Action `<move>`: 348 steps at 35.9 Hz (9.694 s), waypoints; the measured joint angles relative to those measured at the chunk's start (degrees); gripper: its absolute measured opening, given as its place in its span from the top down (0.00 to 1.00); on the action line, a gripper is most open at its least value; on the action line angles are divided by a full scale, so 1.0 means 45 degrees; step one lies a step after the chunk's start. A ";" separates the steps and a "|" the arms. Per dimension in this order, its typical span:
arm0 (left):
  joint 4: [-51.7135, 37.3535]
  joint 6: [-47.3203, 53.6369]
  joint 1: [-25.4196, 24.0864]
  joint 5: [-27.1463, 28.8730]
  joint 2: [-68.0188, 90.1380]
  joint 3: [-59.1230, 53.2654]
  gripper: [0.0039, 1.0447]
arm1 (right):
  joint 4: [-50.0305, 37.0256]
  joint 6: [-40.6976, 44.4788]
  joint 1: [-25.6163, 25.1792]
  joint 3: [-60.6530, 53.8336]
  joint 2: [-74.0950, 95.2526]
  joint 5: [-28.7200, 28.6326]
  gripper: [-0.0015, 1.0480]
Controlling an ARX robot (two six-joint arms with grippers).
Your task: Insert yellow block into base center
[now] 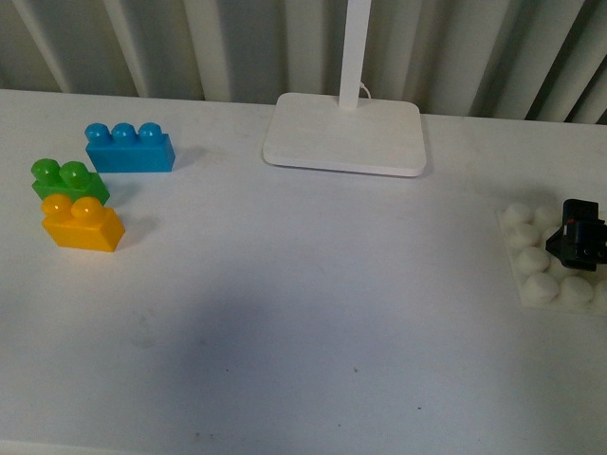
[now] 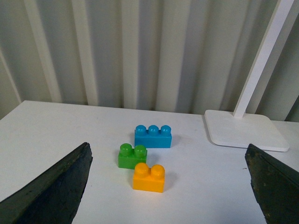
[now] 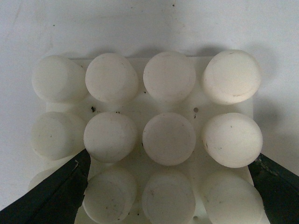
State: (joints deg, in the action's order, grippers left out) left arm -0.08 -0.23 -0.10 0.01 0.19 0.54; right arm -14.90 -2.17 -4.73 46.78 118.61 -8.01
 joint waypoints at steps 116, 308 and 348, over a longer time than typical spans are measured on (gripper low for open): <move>0.0010 0.0000 0.0000 0.0000 0.0000 0.0000 0.06 | -0.3832 0.0345 0.1044 -0.8786 -1.7500 0.1778 0.89; -1.0117 0.2356 -0.0894 -0.1778 2.7156 0.8655 0.37 | 0.3293 0.0452 0.1049 -1.0321 -2.6301 0.1768 0.09; -0.5916 -0.4036 0.5926 0.4459 2.4995 1.0341 0.37 | 0.3293 0.0452 0.1049 -1.0321 -2.6301 0.1768 0.09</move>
State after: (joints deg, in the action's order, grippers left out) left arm -26.70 -18.39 26.57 20.08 112.66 47.07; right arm -0.08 -0.14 -0.01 0.34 0.25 -0.05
